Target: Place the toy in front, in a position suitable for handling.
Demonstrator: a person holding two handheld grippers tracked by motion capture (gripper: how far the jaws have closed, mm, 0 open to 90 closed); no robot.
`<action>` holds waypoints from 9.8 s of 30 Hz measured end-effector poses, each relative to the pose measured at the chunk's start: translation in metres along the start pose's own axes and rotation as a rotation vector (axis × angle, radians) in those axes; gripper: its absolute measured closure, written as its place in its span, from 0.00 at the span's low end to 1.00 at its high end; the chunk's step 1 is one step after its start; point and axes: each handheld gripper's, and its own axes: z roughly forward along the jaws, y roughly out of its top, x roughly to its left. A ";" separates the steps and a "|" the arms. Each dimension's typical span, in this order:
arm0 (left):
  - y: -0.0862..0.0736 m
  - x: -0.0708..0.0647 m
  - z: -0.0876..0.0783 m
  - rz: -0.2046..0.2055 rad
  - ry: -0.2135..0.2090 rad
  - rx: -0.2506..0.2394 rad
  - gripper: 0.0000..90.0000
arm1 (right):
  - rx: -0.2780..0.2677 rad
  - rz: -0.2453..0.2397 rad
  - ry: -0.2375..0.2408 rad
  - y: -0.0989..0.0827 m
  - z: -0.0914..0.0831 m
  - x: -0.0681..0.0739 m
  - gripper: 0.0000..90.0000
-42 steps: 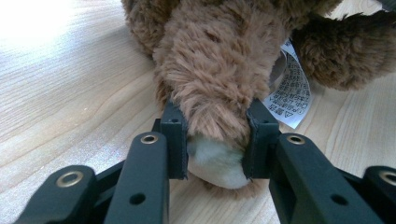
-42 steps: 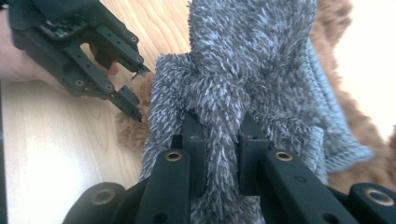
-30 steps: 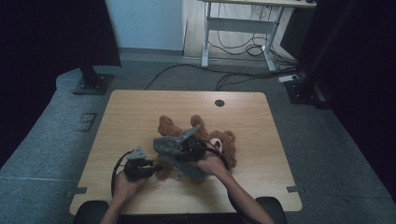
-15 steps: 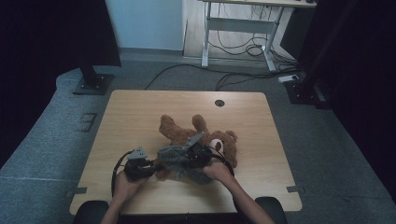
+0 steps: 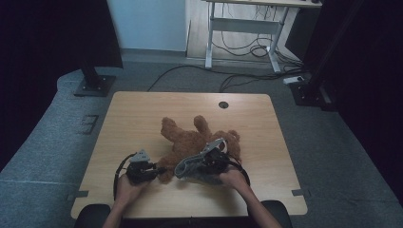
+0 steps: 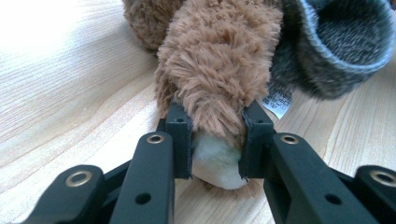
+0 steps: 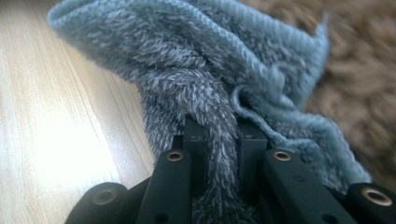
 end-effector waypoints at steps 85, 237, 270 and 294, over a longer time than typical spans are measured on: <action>-0.002 -0.001 -0.019 0.002 0.017 -0.032 0.75 | -0.187 -0.036 -0.058 0.038 -0.046 0.016 0.86; 0.000 -0.004 -0.004 -0.005 -0.025 -0.005 0.89 | -0.066 -0.109 -0.084 0.080 0.009 0.025 0.86; 0.002 -0.016 -0.002 0.068 -0.032 0.003 0.89 | -0.142 -0.079 -0.215 0.176 0.018 -0.007 0.86; 0.001 -0.012 -0.002 0.046 -0.036 0.001 0.89 | -0.046 -0.102 -0.185 0.121 -0.014 -0.004 0.85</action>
